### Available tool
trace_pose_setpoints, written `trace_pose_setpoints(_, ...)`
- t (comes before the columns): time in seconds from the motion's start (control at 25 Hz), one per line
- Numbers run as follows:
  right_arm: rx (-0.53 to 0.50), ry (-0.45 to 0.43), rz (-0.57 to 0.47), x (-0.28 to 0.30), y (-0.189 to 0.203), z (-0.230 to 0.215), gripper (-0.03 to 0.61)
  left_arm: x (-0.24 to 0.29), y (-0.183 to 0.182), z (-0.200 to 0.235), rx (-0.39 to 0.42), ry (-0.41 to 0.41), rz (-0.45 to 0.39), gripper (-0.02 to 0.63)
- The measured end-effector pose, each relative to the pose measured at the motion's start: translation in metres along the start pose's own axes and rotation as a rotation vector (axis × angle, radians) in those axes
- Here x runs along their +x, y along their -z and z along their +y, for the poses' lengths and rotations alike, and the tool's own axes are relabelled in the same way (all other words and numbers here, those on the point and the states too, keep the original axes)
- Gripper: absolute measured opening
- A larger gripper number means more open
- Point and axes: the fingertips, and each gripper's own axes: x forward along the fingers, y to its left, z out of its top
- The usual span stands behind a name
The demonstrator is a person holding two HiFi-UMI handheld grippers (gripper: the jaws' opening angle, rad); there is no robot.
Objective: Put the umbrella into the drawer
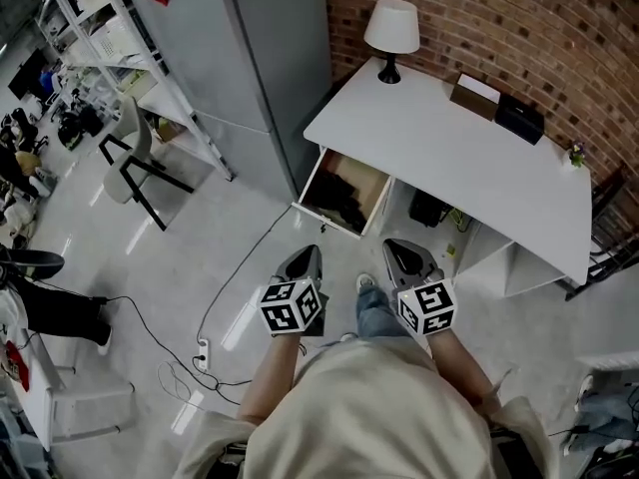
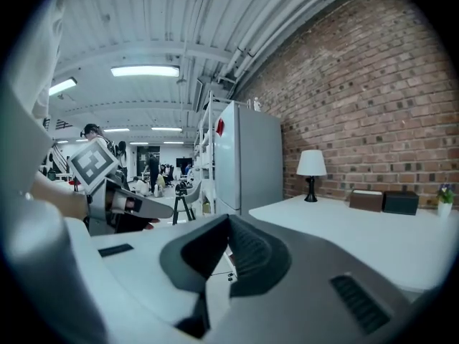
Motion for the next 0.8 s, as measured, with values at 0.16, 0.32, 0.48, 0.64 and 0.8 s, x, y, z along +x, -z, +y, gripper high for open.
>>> trace_pose_setpoints(0.16, -0.009, -0.004, -0.025, -0.013, -0.007, 0.012, 0.002, -0.021, 0.0, -0.003, 0.01, 0.001, -0.02, 0.012)
trace_pose_setpoints(0.32, -0.014, -0.003, -0.038, -0.022, -0.01, 0.017, 0.002, -0.036, 0.0, -0.006, 0.029, 0.006, -0.028, 0.012)
trace_pose_setpoints(0.48, -0.014, 0.004, -0.034, -0.025, -0.01, 0.02, 0.002, -0.04, 0.002, -0.002, 0.022, 0.007, -0.022, 0.012)
trace_pose_setpoints(0.64, -0.011, 0.006, -0.042, -0.024, -0.01, 0.02, 0.002, -0.039, 0.003, 0.0, 0.017, 0.012, -0.021, 0.012)
trace_pose_setpoints(0.8, -0.04, 0.015, -0.04, -0.023, -0.009, 0.022, 0.0, -0.038, 0.004, 0.003, 0.007, 0.014, -0.018, 0.012)
